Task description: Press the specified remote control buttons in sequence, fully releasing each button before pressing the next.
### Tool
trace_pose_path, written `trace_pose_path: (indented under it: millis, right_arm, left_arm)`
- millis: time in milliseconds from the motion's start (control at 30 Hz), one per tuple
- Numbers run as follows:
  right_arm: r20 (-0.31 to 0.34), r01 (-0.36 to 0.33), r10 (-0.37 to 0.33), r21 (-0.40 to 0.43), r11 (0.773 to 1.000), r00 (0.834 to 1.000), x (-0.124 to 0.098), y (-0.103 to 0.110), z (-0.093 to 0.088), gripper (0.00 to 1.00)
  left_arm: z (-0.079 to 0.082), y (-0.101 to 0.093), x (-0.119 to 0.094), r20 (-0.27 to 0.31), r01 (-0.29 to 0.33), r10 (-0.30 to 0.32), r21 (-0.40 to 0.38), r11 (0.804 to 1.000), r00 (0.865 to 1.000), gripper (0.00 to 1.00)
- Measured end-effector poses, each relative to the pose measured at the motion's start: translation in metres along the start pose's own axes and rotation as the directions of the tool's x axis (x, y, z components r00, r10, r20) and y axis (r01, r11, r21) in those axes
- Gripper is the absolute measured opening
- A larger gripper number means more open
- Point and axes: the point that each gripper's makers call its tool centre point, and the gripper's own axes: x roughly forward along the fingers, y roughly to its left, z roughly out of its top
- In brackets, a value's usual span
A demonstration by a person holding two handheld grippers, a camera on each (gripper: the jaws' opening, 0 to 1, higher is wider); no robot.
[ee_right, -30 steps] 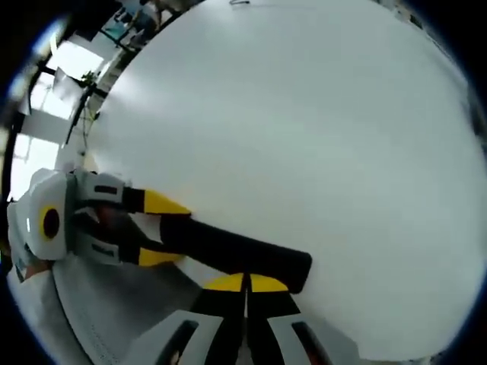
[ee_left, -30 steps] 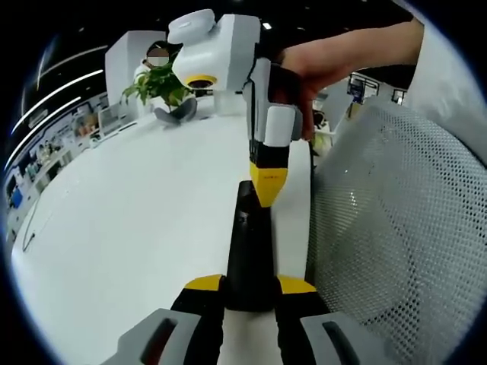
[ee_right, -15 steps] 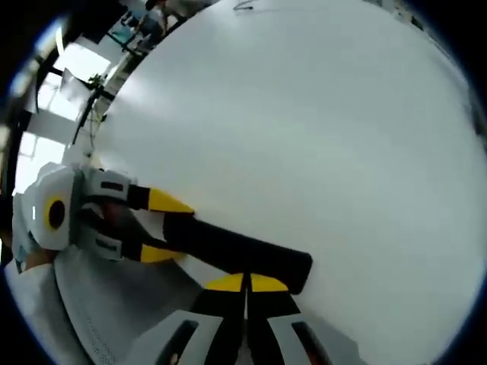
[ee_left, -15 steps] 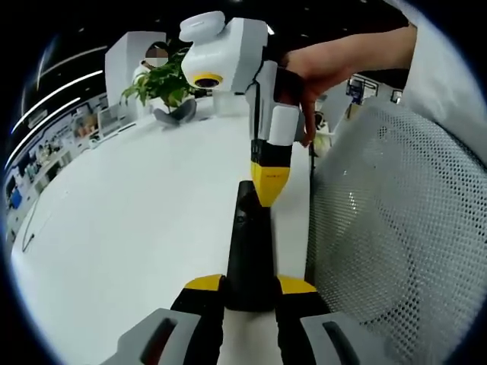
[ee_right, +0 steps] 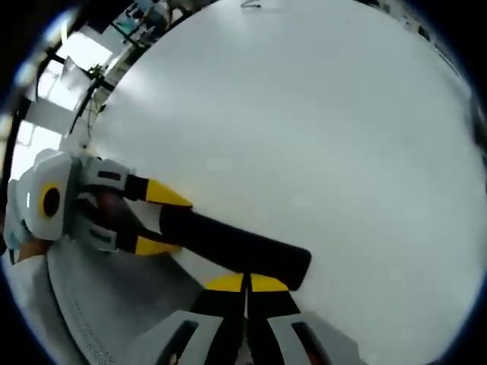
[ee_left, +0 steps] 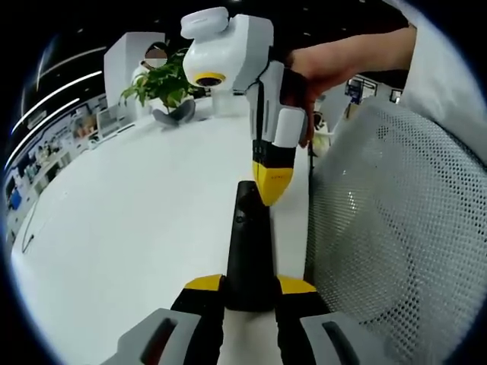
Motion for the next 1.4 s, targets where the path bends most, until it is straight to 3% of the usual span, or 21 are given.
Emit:
trace_pose_path:
  millis: [333, 600, 800, 1067, 1233, 1400]
  right_arm:
    - [-0.018, 0.054, -0.053, 0.038, 0.998, 0.998, 0.001, -0.001, -0.001, 0.0]
    - [-0.04, 0.012, -0.009, 0.069, 0.998, 0.999, 0.0, -0.002, 0.0, 0.0]
    - [0.068, -0.02, 0.014, 0.096, 0.995, 0.998, -0.01, 0.0, 0.014, 0.0]
    - [0.073, 0.01, -0.017, 0.091, 0.996, 0.997, -0.009, -0.006, 0.015, 0.0]
    - [0.078, -0.009, 0.002, 0.085, 0.996, 0.997, -0.009, -0.001, 0.018, 0.0]
    - [0.048, 0.013, -0.016, 0.058, 0.998, 0.999, -0.002, 0.0, 0.016, 0.0]
  left_arm:
    - [0.001, -0.001, 0.0, 0.001, 0.004, -0.004, 0.002, 1.0, 1.0, 0.25]
    - [0.0, -0.001, 0.0, 0.003, 0.012, -0.012, 0.011, 1.0, 1.0, 0.24]
    - [0.001, -0.001, 0.0, 0.001, 0.013, -0.013, 0.015, 1.0, 1.0, 0.24]
    - [0.0, -0.001, 0.0, -0.003, 0.01, -0.01, 0.014, 1.0, 1.0, 0.24]
    - [0.001, -0.001, 0.0, -0.003, 0.007, -0.007, 0.009, 1.0, 1.0, 0.24]
    - [0.001, -0.001, 0.0, -0.002, 0.005, -0.005, 0.007, 1.0, 1.0, 0.24]
